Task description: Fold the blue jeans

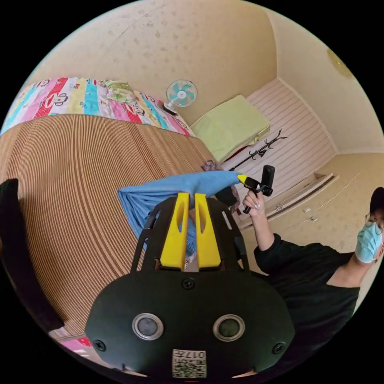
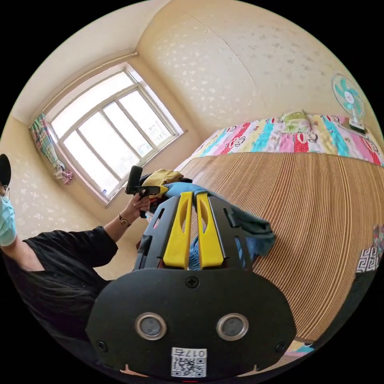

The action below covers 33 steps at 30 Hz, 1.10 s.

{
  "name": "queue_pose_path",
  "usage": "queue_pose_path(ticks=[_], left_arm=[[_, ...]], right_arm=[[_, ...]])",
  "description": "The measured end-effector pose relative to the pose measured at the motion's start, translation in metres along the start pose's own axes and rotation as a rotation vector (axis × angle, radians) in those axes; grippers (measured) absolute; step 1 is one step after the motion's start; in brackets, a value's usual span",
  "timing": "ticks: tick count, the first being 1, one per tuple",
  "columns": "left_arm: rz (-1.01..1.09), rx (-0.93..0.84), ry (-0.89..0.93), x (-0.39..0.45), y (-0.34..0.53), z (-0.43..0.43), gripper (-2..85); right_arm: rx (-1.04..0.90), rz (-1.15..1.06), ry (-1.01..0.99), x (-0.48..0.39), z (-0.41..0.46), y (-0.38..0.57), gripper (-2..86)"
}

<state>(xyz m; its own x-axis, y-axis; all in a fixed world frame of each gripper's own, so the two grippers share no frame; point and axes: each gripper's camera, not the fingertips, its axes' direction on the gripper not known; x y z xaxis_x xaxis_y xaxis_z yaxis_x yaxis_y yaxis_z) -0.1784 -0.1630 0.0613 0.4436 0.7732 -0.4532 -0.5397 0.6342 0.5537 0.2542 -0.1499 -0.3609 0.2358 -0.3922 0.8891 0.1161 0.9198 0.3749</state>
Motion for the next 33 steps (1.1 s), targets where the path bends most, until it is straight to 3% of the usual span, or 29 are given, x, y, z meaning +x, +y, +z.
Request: queue_pose_path(ticks=[5,9,13,17,22,24,27,31,33], left_arm=[[-0.265,-0.156,0.078,-0.069,0.135,0.073,7.6],[-0.367,-0.037,0.066,-0.090,0.157,0.051,11.8],[-0.341,0.060,0.029,-0.096,0.107,0.043,14.3],[-0.368,-0.108,0.106,-0.113,0.065,0.096,12.7],[-0.403,-0.120,0.145,-0.096,0.090,0.118,7.8],[-0.475,-0.157,0.279,-0.085,0.118,0.139,6.2],[-0.497,-0.175,0.373,-0.059,0.155,0.165,5.3],[-0.454,-0.254,0.479,-0.028,0.176,0.187,3.9],[-0.405,-0.301,0.569,-0.012,0.177,0.184,2.5]], right_arm=[[-0.132,0.389,-0.162,0.089,0.045,0.190,5.9],[-0.022,0.655,-0.339,0.114,0.046,0.281,10.0],[-0.027,0.676,-0.390,0.114,0.077,0.270,13.7],[-0.034,0.715,-0.399,0.117,0.110,0.254,20.3],[0.116,0.765,-0.494,0.114,0.124,0.266,23.8],[0.179,0.777,-0.523,0.115,0.125,0.277,24.1],[0.238,0.788,-0.613,0.123,0.132,0.290,22.8],[0.247,0.751,-0.746,0.128,0.138,0.297,11.2],[0.245,0.695,-0.772,0.122,0.126,0.292,9.3]])
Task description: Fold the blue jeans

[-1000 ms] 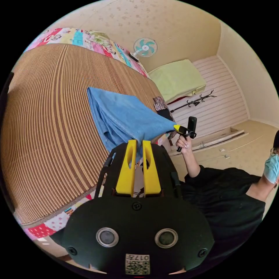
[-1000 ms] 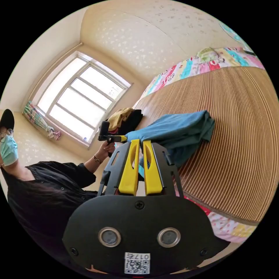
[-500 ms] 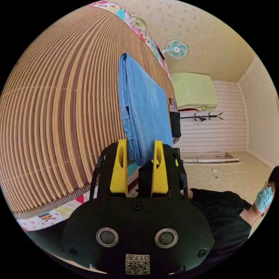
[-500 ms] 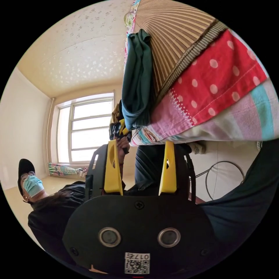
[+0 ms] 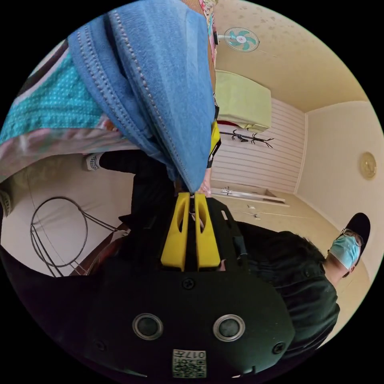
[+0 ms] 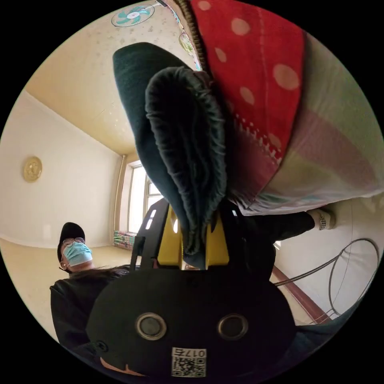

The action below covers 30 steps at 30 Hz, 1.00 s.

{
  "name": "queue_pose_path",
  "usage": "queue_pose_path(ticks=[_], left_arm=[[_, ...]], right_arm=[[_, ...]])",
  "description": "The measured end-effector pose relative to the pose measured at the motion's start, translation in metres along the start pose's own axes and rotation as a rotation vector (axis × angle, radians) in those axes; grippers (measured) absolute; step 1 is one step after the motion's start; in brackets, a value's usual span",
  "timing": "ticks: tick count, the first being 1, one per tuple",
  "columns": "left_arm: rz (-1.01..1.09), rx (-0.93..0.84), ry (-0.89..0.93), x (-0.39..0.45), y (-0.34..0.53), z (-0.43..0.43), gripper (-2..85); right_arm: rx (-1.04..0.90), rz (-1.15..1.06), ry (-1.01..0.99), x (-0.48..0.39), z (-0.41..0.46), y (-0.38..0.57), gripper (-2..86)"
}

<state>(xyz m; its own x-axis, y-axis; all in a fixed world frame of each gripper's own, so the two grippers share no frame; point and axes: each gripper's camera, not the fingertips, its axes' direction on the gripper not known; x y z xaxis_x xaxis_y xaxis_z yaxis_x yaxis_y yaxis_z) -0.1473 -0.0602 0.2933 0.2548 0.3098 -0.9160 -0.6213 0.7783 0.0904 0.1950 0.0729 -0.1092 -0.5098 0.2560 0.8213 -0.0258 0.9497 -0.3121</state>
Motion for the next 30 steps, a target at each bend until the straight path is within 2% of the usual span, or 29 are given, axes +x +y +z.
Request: queue_pose_path(ticks=[5,10,14,17,20,22,23,25,27,28,30], left_arm=[[0.121,0.053,-0.089,0.049,0.021,-0.038,4.2],[0.112,0.123,-0.154,0.063,0.022,-0.068,5.9],[0.117,0.160,-0.134,0.068,0.017,-0.070,5.9],[0.103,0.195,-0.121,0.065,0.018,-0.067,5.8],[0.064,0.219,-0.087,0.053,0.020,-0.064,5.9],[0.037,0.219,-0.097,0.046,0.022,-0.063,6.2],[0.019,0.226,-0.119,0.042,0.023,-0.065,6.5],[-0.001,0.257,-0.174,0.041,0.026,-0.073,7.5],[-0.021,0.337,-0.292,0.048,0.033,-0.098,8.8],[-0.024,0.365,-0.327,0.052,0.035,-0.107,9.0],[-0.015,0.532,-0.501,0.081,0.051,-0.159,9.7]], right_arm=[[-0.010,-0.269,-0.089,-0.104,-0.024,-0.021,7.6],[-0.049,-0.550,-0.009,-0.263,-0.060,-0.096,7.4],[0.068,-0.737,0.026,-0.360,-0.107,-0.118,7.4],[0.190,-0.827,0.158,-0.408,-0.164,-0.112,7.6],[0.316,-0.771,0.429,-0.408,-0.228,-0.099,7.6],[0.497,-0.595,0.654,-0.368,-0.290,-0.077,7.5],[0.562,-0.533,0.690,-0.354,-0.307,-0.068,7.5],[0.825,-0.248,0.782,-0.286,-0.366,-0.010,8.3],[0.935,-0.047,0.788,-0.241,-0.385,0.038,8.8],[0.934,-0.023,0.776,-0.220,-0.383,0.064,7.4],[0.901,-0.048,0.794,-0.203,-0.365,0.096,5.2]])
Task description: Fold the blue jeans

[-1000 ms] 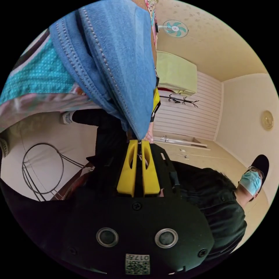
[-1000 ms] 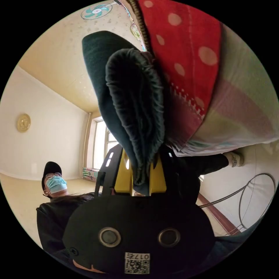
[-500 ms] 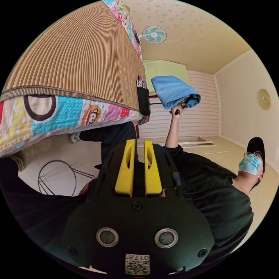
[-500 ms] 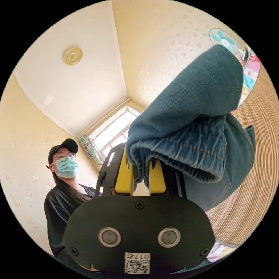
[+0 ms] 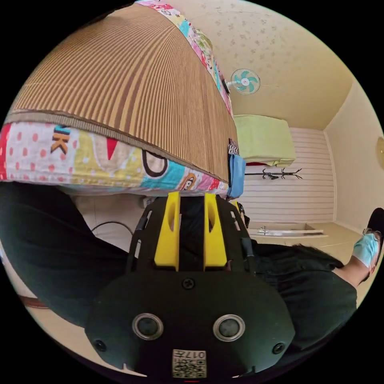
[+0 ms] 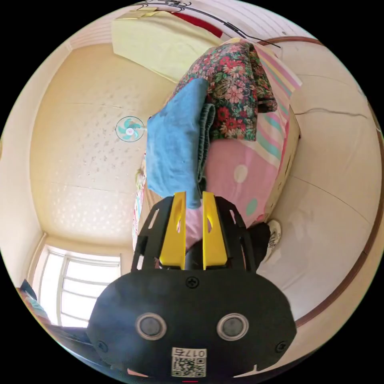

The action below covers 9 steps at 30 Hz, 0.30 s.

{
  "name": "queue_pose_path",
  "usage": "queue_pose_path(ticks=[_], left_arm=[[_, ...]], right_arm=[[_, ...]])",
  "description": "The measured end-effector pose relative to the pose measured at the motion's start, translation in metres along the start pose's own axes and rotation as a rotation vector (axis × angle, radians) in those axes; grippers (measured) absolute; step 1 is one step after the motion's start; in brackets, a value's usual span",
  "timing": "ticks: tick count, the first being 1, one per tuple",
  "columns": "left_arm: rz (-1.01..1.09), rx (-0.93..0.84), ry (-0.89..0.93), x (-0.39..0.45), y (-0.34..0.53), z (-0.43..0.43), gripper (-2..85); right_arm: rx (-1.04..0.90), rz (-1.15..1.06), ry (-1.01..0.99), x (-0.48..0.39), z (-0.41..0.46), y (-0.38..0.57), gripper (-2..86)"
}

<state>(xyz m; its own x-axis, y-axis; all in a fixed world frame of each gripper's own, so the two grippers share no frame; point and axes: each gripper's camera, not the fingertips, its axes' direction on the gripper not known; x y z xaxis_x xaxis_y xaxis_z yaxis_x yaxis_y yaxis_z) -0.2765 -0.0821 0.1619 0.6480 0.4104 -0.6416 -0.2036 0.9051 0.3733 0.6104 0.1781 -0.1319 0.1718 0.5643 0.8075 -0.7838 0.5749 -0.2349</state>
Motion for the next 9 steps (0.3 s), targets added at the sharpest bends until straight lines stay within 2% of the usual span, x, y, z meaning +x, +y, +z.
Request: queue_pose_path(ticks=[4,6,9], left_arm=[[0.022,0.322,-0.327,0.011,-0.024,-0.128,10.6],[0.032,0.567,-0.523,0.023,-0.036,-0.216,11.7],[0.022,0.769,-0.659,0.029,-0.068,-0.291,13.8]], right_arm=[[-0.112,-0.058,0.137,-0.023,0.009,0.045,2.7],[-0.146,-0.130,0.154,-0.047,0.015,0.045,2.2],[-0.154,-0.205,0.106,-0.087,0.021,0.032,1.7]])
